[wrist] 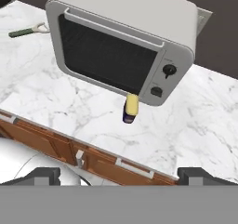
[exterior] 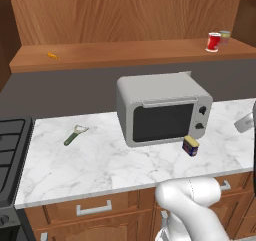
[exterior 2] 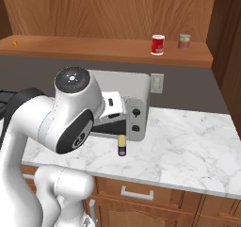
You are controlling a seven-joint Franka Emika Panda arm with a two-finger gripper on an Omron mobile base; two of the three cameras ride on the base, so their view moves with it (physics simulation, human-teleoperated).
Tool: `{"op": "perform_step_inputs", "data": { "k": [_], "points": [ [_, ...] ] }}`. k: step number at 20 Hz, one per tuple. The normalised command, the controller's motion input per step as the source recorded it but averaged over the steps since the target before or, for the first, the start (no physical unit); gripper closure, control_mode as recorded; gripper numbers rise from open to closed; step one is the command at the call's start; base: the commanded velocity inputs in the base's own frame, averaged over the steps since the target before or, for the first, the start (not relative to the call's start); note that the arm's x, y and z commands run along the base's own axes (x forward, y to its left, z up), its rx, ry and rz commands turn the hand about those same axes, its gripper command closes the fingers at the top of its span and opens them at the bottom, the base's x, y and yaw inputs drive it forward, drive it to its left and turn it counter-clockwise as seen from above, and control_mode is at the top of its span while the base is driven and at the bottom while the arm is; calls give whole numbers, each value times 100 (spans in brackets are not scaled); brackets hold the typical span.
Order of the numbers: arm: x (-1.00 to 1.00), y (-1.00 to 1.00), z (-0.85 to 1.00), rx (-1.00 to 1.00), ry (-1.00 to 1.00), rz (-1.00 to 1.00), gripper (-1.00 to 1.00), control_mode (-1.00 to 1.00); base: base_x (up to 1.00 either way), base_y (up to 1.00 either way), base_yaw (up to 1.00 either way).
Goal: Pick the cans from the counter and place them in their designated side in the cabinet.
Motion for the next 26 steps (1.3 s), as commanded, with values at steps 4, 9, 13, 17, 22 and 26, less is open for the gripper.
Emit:
{"op": "perform_step_inputs", "data": {
  "k": [4,9,13,17,22,26],
  "points": [
    [0,8,-9,0,-5,0,-100,-100,0,0,0],
    [0,1,-1,-2,-1,0,-100,-100,0,0,0],
    [1,0,0,-4,4,-1,-100,-100,0,0,0],
    [3,0,0,-3,4,0,-100,-100,0,0,0],
    [5,3,-2,-2,2,0,-100,-100,0,0,0],
    [6,5,-8,0,0,0,-100,-100,0,0,0]
  ]
}}
